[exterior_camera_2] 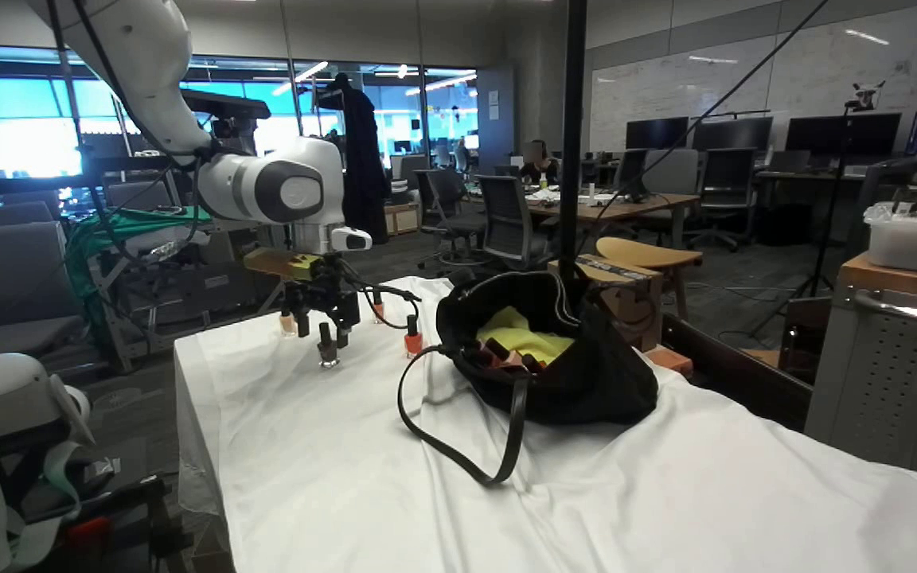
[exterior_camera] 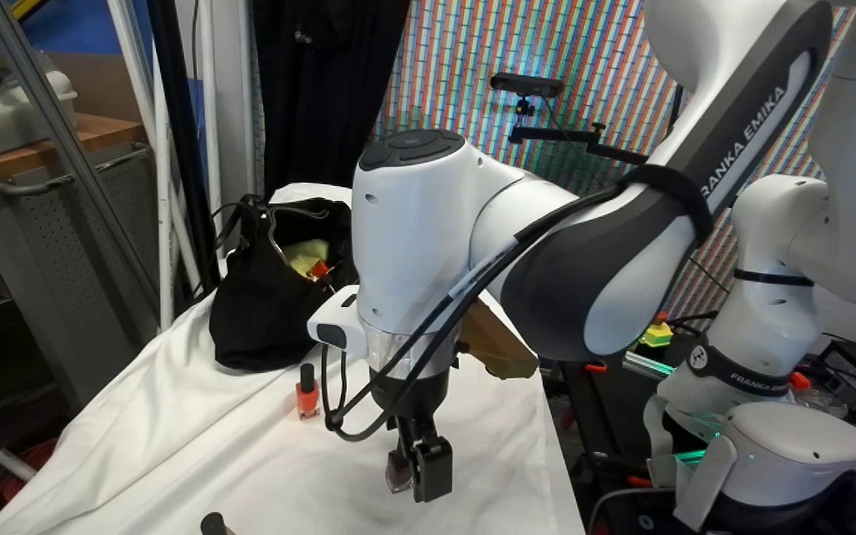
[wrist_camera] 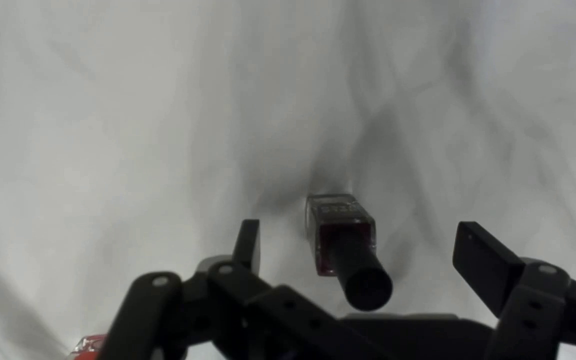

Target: Put the nail polish bottles in the bag

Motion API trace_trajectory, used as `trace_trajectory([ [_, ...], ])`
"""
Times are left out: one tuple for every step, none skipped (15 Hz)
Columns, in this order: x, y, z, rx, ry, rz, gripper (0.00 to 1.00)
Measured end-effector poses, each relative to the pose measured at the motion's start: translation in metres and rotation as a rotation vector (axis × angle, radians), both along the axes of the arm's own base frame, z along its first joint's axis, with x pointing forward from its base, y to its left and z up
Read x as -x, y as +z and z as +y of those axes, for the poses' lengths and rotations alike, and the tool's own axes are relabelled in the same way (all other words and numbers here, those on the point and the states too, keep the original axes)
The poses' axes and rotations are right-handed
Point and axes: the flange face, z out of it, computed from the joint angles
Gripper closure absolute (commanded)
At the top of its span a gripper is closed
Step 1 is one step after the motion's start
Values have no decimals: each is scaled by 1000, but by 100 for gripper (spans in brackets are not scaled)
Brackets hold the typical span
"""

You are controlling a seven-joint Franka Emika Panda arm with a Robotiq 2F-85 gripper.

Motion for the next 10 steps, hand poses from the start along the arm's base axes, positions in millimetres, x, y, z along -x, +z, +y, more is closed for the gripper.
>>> trace_trajectory([
  [-2,-2,-1,-3,3,0,0],
  [-3,-5,-2,-4,6,1,0],
  [-4,-7,-3,-7,9,0,0],
  [-5,-9,-5,-10,12,-3,0],
  [-6,-10,-6,-13,15,-4,0],
  [-7,-12,-7,-15,19,-5,0],
  [-8,-14,-8,-18,22,-7,0],
  [-9,-16,-9,-20,26,-7,0],
  [-10,-18,-9,-20,29,-4,0],
  [-10,-20,-10,-20,31,-1,0],
])
